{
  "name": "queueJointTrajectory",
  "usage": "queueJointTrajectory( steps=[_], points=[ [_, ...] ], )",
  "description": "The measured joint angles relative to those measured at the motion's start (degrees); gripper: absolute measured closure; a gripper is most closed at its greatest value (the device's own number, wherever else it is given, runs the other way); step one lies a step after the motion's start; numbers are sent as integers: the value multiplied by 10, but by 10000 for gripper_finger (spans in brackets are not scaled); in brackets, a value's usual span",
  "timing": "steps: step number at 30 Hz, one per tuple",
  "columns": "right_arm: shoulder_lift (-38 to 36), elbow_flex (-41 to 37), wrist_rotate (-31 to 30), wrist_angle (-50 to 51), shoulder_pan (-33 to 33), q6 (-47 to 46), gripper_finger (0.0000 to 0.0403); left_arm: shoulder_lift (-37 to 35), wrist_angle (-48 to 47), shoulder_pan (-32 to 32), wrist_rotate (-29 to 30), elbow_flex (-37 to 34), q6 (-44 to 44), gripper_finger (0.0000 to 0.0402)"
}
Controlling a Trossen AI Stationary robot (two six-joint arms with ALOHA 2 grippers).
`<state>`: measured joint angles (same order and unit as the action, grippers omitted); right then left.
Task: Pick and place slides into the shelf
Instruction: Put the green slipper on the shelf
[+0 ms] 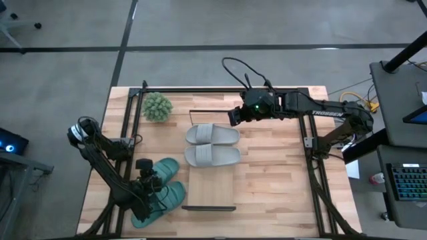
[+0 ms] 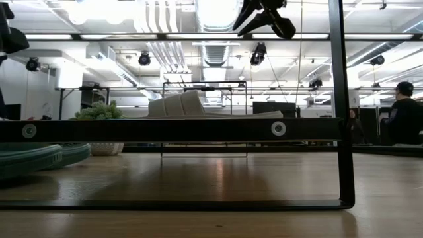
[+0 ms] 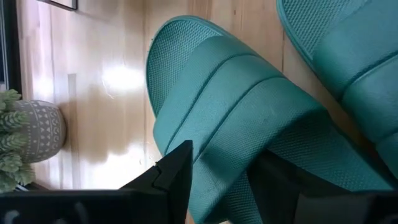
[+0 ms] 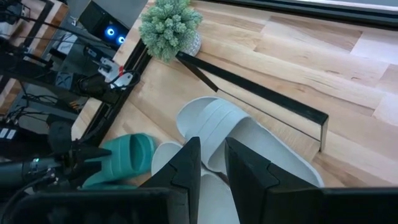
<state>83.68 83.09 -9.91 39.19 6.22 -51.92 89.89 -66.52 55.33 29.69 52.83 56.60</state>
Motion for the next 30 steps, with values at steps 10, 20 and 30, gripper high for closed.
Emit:
queueJointTrajectory(
  steps=[10,20,30],
  points=[
    [0,0,0,0,-8,-6,337,-1,25,-5,5,-23,-2,394],
    [0,0,-1,-1,-7,-6,337,-23,-4,-5,-24,-14,0,400],
    [0,0,-5,0,-7,-5,337,-113,-68,-5,-26,-17,81,401]
  ],
)
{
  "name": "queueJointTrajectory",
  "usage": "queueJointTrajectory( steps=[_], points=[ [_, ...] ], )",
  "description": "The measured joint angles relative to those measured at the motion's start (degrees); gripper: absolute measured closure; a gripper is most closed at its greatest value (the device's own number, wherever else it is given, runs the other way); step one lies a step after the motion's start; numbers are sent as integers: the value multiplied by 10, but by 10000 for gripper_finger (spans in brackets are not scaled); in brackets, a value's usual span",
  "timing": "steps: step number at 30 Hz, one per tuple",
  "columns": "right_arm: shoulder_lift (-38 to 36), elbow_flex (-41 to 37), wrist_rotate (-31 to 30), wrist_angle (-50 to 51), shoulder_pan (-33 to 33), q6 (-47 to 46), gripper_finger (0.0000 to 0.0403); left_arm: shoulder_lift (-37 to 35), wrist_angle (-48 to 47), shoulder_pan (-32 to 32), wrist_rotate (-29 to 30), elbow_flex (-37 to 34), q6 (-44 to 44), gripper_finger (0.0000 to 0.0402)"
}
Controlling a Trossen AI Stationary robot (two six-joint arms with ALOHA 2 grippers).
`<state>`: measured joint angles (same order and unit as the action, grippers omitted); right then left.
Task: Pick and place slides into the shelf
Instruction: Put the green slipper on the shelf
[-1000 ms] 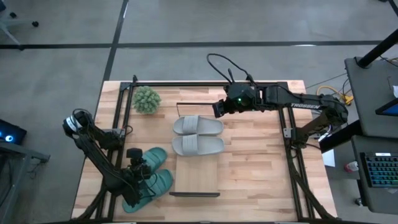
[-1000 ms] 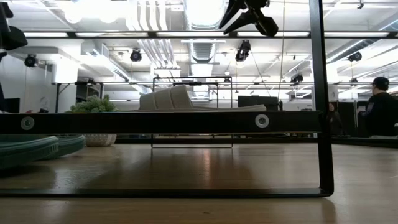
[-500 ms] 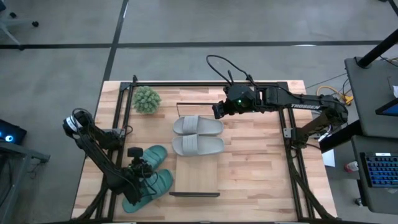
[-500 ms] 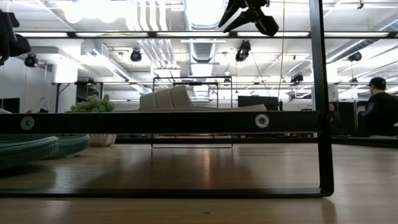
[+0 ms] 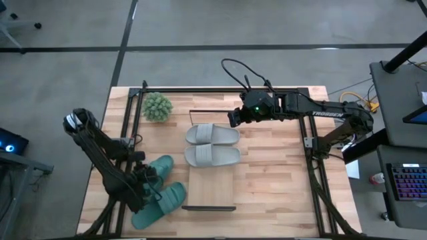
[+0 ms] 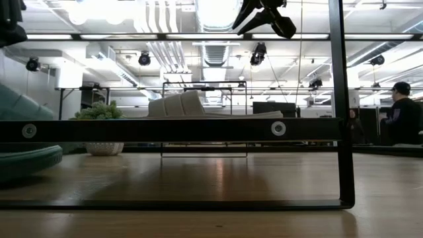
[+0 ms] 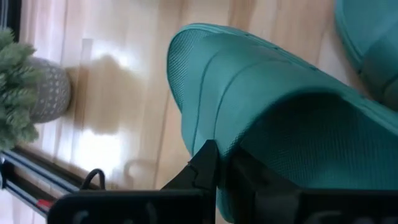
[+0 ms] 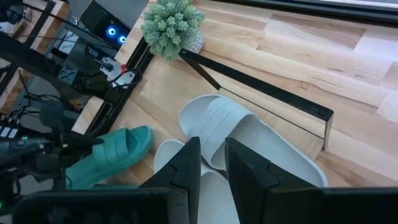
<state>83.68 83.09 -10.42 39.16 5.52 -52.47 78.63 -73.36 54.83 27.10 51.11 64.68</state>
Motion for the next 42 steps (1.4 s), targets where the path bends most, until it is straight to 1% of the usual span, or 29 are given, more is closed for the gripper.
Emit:
queueJointTrajectory(
  steps=[5,11,15,19,23,26,32,38,42],
  points=[
    [0,0,-2,0,0,0,337,-34,-13,0,1,0,10,401],
    [0,0,-2,-1,1,4,337,-50,-49,0,2,8,10,401],
    [0,0,-2,-1,1,-3,337,-57,-96,0,5,29,10,401],
    [0,0,-2,-6,1,-11,337,-57,-163,0,29,66,1,401],
    [0,-1,5,-14,4,-21,337,-58,-165,-13,56,104,-79,401],
    [0,-1,30,-30,9,-21,337,-57,-166,-31,80,128,-129,401],
    [0,-1,61,-54,13,-29,337,-57,-167,-77,115,156,-212,401],
    [0,-1,81,-55,14,-37,337,-57,-167,-124,167,185,-313,402],
    [0,-1,105,-57,18,-37,337,-57,-167,-155,200,209,-369,402]
  ],
)
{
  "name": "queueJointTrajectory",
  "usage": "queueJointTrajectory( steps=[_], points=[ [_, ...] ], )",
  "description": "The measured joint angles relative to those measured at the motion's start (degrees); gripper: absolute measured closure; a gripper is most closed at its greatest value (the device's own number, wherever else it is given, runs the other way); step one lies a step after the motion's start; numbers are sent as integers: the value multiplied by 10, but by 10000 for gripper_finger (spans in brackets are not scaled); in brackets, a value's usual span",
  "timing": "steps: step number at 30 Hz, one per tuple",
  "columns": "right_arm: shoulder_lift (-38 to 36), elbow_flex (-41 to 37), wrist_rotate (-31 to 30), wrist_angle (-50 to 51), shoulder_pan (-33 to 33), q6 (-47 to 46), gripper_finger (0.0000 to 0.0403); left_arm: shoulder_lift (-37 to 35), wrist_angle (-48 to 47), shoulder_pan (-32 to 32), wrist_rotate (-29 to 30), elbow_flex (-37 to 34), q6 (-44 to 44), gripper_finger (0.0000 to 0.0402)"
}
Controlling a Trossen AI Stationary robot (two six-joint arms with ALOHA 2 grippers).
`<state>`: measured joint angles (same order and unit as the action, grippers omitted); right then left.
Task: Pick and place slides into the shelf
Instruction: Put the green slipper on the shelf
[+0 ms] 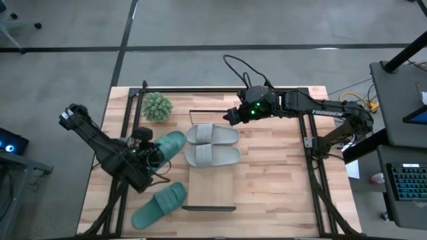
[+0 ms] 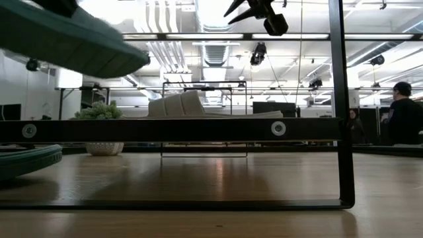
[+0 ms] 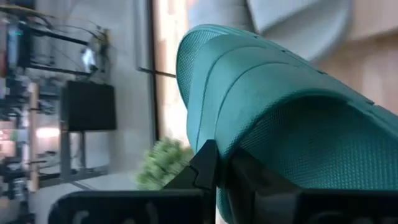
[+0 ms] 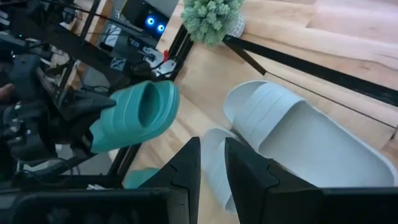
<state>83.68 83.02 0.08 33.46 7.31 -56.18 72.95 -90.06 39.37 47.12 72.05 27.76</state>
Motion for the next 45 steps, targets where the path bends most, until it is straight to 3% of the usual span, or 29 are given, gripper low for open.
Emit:
queueJointTrajectory(
  steps=[8,16,22,27,39,45],
  points=[
    [0,-4,59,-37,17,-3,323,0,0,-44,65,49,-88,402],
    [0,-19,120,-59,40,-6,229,3,1,-63,123,95,-156,401],
    [0,-37,124,-82,47,-24,161,13,51,-74,150,118,-234,401],
    [0,-41,126,-121,47,-40,127,17,114,-88,150,119,-308,401],
    [10,-41,128,-165,47,-69,115,15,223,-124,158,119,-420,401],
    [36,-40,144,-237,42,-80,117,18,270,-137,155,118,-466,401]
  ],
)
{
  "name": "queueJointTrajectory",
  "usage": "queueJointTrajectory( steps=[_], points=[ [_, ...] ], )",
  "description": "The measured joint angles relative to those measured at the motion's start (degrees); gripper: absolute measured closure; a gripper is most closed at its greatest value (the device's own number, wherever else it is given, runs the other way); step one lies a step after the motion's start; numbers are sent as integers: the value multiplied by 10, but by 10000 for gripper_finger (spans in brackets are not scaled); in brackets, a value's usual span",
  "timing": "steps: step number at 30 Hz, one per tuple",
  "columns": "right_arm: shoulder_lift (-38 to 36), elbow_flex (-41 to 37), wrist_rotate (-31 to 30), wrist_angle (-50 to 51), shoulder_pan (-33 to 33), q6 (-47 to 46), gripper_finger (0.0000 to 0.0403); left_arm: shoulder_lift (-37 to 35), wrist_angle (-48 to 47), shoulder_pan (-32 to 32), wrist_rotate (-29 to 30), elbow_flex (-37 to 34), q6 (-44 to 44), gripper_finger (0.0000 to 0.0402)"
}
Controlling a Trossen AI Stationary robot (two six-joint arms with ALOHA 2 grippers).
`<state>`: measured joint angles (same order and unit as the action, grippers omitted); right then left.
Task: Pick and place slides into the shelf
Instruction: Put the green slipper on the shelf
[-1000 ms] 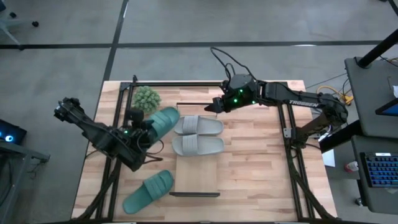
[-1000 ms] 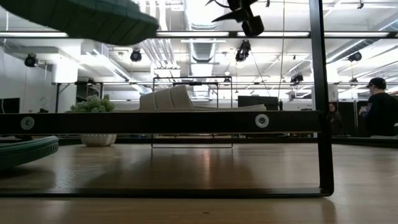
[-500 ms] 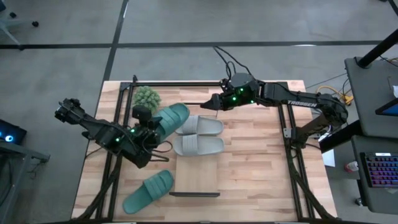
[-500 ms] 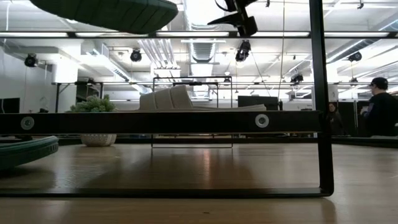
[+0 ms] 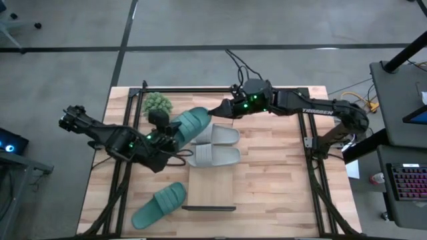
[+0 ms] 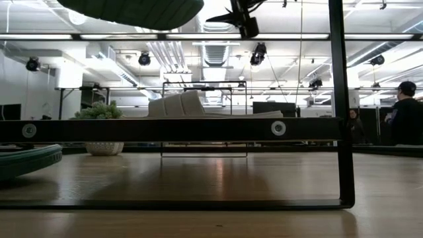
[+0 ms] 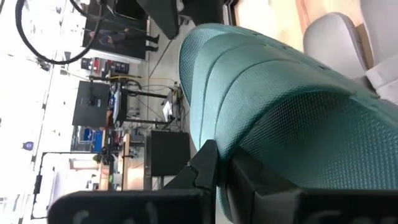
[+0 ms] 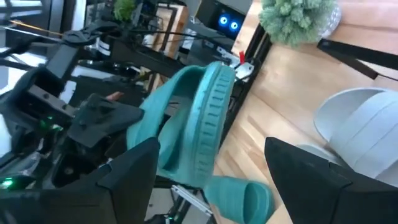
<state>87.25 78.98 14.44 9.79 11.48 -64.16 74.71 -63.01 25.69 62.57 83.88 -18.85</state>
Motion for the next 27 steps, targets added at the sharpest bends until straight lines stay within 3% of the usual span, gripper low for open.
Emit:
queueJointTrajectory(
  steps=[17,22,27],
  points=[
    [38,0,-3,-59,-11,-19,129,2,26,-5,-15,-5,1,401],
    [38,2,-5,-59,-11,-19,167,2,26,-5,-16,-5,0,401],
    [45,1,-5,-58,-11,-30,238,2,26,-5,-15,-5,-1,401]
  ],
)
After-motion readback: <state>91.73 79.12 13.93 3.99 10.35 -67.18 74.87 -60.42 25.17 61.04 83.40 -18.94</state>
